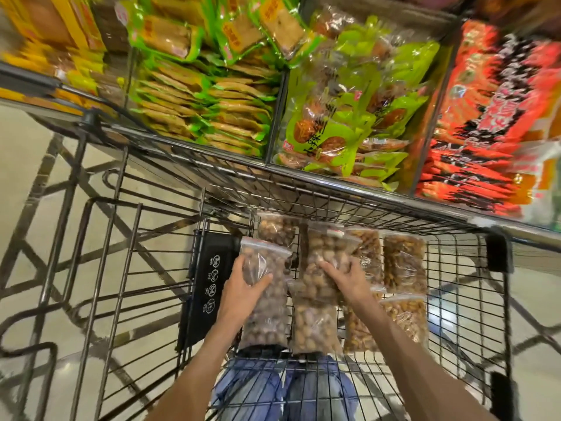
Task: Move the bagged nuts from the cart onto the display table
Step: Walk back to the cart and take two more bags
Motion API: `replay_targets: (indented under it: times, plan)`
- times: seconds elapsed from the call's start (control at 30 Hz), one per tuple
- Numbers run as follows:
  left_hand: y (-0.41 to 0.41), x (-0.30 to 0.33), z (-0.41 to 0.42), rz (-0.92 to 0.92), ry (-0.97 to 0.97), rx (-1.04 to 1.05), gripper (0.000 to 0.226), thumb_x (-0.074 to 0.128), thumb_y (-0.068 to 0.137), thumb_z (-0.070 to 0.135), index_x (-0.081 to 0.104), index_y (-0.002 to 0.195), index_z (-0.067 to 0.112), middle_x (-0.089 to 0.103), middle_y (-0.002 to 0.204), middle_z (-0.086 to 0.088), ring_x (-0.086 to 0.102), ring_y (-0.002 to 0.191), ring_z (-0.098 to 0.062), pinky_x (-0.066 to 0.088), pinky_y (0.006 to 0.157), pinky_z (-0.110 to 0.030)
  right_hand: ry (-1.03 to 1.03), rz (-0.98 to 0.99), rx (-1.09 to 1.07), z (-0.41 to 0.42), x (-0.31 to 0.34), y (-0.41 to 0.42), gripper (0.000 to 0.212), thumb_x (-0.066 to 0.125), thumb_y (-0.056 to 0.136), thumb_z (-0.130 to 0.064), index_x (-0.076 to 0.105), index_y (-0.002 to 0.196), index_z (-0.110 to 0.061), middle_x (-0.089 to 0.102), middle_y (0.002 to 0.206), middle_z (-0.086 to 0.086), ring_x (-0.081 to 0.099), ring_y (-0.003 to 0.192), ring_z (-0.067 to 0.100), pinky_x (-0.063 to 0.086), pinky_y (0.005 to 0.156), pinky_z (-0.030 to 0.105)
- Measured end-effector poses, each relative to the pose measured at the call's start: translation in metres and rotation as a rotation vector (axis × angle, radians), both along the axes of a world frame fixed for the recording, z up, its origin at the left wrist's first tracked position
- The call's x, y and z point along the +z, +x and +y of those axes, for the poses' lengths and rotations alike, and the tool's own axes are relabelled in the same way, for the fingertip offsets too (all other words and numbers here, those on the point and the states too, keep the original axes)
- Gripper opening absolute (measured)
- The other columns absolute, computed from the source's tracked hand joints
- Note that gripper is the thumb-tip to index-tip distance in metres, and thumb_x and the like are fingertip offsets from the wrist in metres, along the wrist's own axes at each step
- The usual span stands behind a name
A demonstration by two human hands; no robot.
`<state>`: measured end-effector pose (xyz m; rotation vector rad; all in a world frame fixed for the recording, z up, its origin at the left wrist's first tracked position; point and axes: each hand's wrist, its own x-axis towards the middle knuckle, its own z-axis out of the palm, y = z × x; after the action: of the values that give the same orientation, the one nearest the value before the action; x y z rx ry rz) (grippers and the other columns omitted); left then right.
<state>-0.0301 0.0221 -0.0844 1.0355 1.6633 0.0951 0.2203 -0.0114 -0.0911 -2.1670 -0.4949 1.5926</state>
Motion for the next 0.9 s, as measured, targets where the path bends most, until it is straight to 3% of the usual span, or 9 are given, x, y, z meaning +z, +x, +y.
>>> replay_targets:
  times: [0.13,0.27,0.33,0.4,0.47,0.53,0.67,0.73,0.9]
  plan:
    - [0.013,0.040,-0.003,-0.015,0.015,-0.088,0.081,0.076,0.090,0.051,0.035,0.156,0.030,0.052,0.152,0.000,0.053,0.123,-0.016,0.038,0.098,-0.032,0.010,0.084,-0.066,-0.032,0.045,0.006,0.059,0.077,0.094,-0.042,0.045,0.140,-0.022,0.069,0.116,0.006,0.079,0.076,0.021,0.067,0.062,0.032]
    - [0.030,0.091,-0.012,-0.094,-0.007,-0.128,0.088,0.078,0.089,0.050,0.032,0.159,0.025,0.044,0.160,0.002,0.044,0.138,-0.015,0.036,0.113,-0.036,0.032,0.115,-0.141,-0.073,0.098,0.014,0.068,0.079,0.091,-0.046,0.045,0.146,-0.027,0.071,0.121,0.010,0.082,0.084,0.027,0.069,0.075,0.048]
    - [0.041,0.117,-0.019,-0.153,-0.014,-0.150,0.095,0.078,0.089,0.051,0.026,0.163,0.023,0.034,0.167,0.002,0.035,0.151,-0.019,0.030,0.119,-0.036,0.061,0.084,-0.153,-0.097,0.126,0.018,0.072,0.078,0.092,-0.049,0.042,0.151,-0.030,0.071,0.119,0.006,0.082,0.084,0.021,0.068,0.078,0.045]
    - [0.055,0.143,-0.027,-0.208,-0.011,-0.193,0.101,0.077,0.089,0.051,0.019,0.166,0.020,0.028,0.169,0.002,0.028,0.156,-0.022,0.027,0.121,-0.037,0.108,0.063,-0.199,-0.122,0.150,0.023,0.072,0.076,0.094,-0.047,0.041,0.154,-0.029,0.067,0.112,-0.004,0.076,0.085,0.011,0.062,0.073,0.032]
    - [0.070,0.165,-0.037,-0.227,0.002,-0.251,0.103,0.077,0.089,0.051,0.018,0.166,0.017,0.028,0.170,-0.001,0.029,0.155,-0.023,0.028,0.121,-0.036,0.142,0.024,-0.271,-0.149,0.169,0.031,0.070,0.080,0.089,-0.052,0.052,0.145,-0.022,0.067,0.113,-0.002,0.069,0.092,0.010,0.052,0.070,0.026]
    - [0.088,0.185,-0.049,-0.218,0.035,-0.303,0.102,0.078,0.086,0.055,0.023,0.164,0.020,0.034,0.167,-0.002,0.035,0.152,-0.023,0.033,0.118,-0.036,0.170,-0.034,-0.345,-0.177,0.187,0.041,0.075,0.083,0.082,-0.060,0.060,0.141,-0.021,0.072,0.121,0.002,0.070,0.099,0.015,0.052,0.072,0.029]
    - [0.128,0.226,-0.079,-0.254,0.081,-0.419,0.101,0.079,0.087,0.052,0.022,0.164,0.021,0.033,0.168,-0.002,0.033,0.154,-0.022,0.030,0.118,-0.032,0.282,-0.014,-0.490,-0.231,0.226,0.066,0.077,0.087,0.073,-0.069,0.063,0.140,-0.039,0.073,0.136,0.001,0.075,0.118,0.022,0.063,0.096,0.050]
    - [0.151,0.243,-0.096,-0.288,0.119,-0.483,0.096,0.078,0.089,0.047,0.023,0.164,0.021,0.034,0.167,-0.003,0.034,0.153,-0.023,0.031,0.117,-0.031,0.338,-0.048,-0.528,-0.252,0.245,0.080,0.074,0.084,0.077,-0.066,0.063,0.142,-0.037,0.074,0.135,-0.003,0.074,0.118,0.018,0.062,0.096,0.043]
    - [0.222,0.285,-0.154,-0.373,0.184,-0.574,0.096,0.082,0.087,0.043,0.027,0.163,0.020,0.037,0.165,0.001,0.037,0.150,-0.019,0.031,0.115,-0.030,0.432,-0.125,-0.674,-0.322,0.281,0.124,0.052,0.081,0.090,-0.041,0.063,0.137,-0.030,0.077,0.124,-0.001,0.078,0.100,0.012,0.060,0.070,0.020]
